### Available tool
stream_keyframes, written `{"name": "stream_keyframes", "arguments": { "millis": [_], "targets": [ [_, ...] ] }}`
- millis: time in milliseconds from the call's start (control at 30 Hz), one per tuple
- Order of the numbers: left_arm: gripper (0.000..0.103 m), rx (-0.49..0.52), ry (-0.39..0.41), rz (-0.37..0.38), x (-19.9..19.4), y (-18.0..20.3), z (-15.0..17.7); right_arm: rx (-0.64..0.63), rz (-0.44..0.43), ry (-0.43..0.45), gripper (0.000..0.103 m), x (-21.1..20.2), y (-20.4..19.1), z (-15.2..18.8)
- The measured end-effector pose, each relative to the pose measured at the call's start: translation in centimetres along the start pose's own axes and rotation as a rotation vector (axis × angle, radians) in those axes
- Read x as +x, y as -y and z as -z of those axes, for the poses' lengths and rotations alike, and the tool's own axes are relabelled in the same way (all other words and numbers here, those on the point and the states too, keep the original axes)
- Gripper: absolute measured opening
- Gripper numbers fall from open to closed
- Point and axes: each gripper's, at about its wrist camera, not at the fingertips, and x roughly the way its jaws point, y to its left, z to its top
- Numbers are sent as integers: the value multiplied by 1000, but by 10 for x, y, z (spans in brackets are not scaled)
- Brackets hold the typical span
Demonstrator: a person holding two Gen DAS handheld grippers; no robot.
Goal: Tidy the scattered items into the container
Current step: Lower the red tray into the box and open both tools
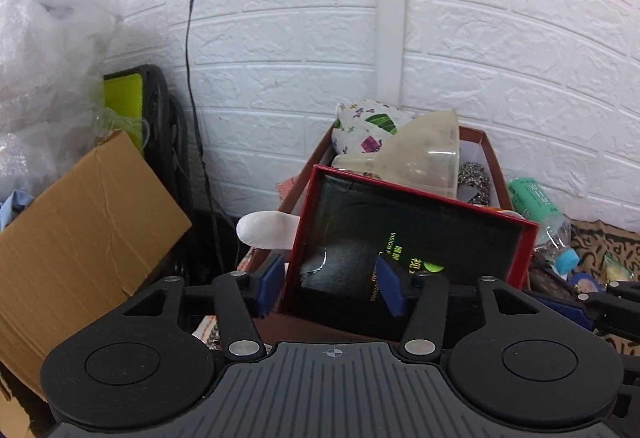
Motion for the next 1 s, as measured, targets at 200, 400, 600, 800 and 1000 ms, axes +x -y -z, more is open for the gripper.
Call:
{"name": "stream_keyframes", "arguments": {
  "millis": [200,400,600,800,1000],
  "targets": [
    [90,15,-8,-18,0,11,1,0,-22,-5,21,0,1,-1],
    [99,80,-13,-58,6,22,6,-15,-74,-14,31,4,1,-2],
    [100,65,-27,-58,8,21,5,-51,-74,-19,36,11,-2,-3],
    [103,33,-49,-41,4,24,7,-37,-74,0,62,4,2,-2],
    [103,63,-64,-36,-8,38,15,-108,-71,32,103,-9,-9,1]
  ]
}}
